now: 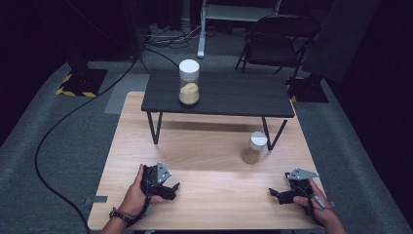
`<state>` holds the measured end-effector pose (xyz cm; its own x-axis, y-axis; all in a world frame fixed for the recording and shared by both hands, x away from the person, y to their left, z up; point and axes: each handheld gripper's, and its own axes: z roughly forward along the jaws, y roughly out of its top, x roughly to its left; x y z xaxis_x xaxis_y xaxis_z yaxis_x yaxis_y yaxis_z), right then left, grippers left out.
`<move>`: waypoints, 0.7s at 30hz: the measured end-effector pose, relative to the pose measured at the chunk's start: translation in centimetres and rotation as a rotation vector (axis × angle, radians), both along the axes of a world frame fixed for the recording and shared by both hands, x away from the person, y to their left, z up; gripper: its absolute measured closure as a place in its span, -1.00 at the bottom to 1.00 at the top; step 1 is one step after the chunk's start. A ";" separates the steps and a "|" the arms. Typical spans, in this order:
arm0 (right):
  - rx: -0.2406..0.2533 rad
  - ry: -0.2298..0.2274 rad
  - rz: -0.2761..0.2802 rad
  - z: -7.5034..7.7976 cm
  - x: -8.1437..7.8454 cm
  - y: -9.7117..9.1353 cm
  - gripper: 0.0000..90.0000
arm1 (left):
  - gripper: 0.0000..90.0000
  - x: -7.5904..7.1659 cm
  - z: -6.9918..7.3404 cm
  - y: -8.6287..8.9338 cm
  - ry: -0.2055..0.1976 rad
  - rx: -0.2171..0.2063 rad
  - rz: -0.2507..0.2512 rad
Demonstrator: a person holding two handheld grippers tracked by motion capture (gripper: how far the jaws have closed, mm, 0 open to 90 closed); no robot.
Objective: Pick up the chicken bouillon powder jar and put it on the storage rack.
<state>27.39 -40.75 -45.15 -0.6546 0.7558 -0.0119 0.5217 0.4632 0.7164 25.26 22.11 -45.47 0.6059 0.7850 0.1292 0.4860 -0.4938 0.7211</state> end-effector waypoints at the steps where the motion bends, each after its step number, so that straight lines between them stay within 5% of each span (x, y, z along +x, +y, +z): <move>1: 0.000 0.000 0.000 0.0 0.0 0.0 -1.00 | -0.95 0.1 0.1 0.3 0.009 -0.004 0.001; 6: 0.000 0.000 0.000 0.0 0.0 0.0 -1.00 | -0.98 1.3 0.5 2.9 0.127 -0.077 0.013; 21: 0.001 0.000 0.007 0.0 0.0 -0.1 -1.00 | -0.99 1.3 0.4 3.2 0.124 -0.078 0.020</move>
<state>27.41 -40.90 -45.15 -0.6596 0.7515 -0.0112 0.5189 0.4662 0.7165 26.51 25.34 -45.06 0.5973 0.8020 -0.0078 0.5830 -0.4275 0.6909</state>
